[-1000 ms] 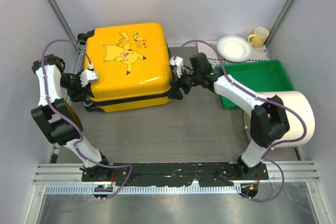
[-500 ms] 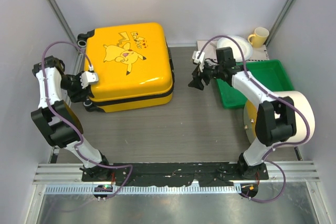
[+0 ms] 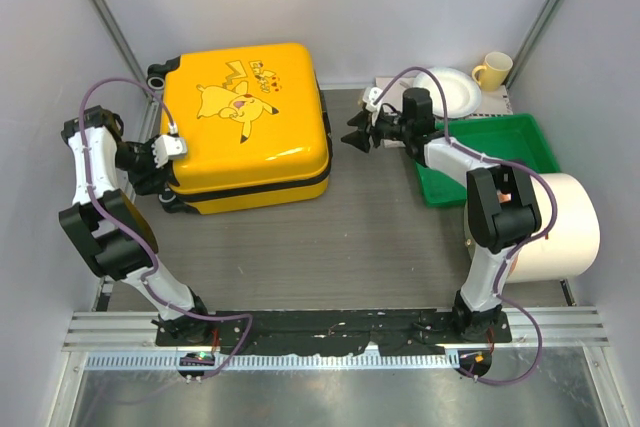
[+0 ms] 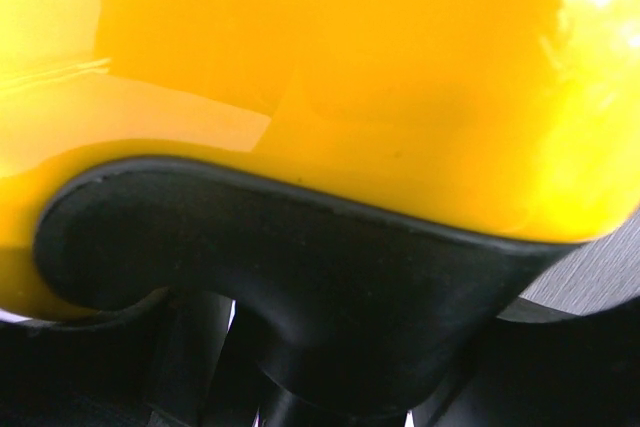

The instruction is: Open, take out, and arrange the luggage

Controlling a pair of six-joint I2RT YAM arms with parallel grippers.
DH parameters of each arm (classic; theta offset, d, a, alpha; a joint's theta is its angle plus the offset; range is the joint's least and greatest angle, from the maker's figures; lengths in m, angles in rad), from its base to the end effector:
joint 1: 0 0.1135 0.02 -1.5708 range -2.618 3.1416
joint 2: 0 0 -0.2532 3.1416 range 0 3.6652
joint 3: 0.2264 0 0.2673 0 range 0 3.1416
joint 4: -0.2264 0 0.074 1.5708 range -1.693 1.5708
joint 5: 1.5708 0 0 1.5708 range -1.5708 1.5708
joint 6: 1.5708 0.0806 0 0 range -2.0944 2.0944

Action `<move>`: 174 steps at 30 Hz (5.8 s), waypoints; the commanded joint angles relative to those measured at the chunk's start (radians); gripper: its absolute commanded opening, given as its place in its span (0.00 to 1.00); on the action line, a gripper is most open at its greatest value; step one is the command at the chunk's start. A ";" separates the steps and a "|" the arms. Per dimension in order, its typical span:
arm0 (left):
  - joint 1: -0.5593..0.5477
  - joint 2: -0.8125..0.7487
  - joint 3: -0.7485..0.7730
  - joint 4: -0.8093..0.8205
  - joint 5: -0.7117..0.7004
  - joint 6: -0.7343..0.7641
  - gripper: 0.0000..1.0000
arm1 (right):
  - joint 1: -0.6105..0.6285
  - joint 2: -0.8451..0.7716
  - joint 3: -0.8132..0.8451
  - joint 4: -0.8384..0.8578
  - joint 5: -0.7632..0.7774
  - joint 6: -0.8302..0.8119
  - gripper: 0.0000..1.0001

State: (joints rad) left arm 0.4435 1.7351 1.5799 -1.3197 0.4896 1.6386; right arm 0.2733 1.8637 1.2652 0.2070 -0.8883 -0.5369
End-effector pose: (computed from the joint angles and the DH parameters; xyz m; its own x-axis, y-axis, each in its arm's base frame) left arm 0.3251 0.1125 0.2378 -0.2763 0.8435 -0.4606 0.9199 0.3708 0.1273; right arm 0.4236 0.1837 0.2111 0.1246 -0.3001 -0.9457 -0.9277 0.3028 -0.2183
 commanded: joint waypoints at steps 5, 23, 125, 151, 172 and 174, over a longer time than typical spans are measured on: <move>-0.005 0.050 0.032 0.040 -0.034 -0.033 0.00 | 0.047 0.035 -0.059 0.337 0.058 0.132 0.53; -0.003 0.046 0.028 0.060 -0.029 -0.049 0.00 | 0.098 0.065 -0.119 0.313 0.138 -0.014 0.48; -0.003 0.006 -0.037 0.138 0.027 -0.175 0.00 | 0.106 -0.033 -0.230 0.398 0.104 -0.067 0.01; -0.003 0.017 -0.032 0.140 0.029 -0.177 0.00 | 0.093 0.112 -0.176 0.690 0.163 0.176 0.41; -0.005 0.015 -0.026 0.135 0.029 -0.171 0.00 | 0.119 0.177 -0.113 0.666 0.173 0.152 0.24; -0.005 0.014 -0.027 0.137 0.029 -0.169 0.00 | 0.119 0.167 -0.118 0.667 0.166 0.149 0.11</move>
State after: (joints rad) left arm 0.4454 1.7168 1.5486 -1.2724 0.4984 1.5688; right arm 0.3798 2.0396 1.1145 0.8154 -0.7036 -0.3866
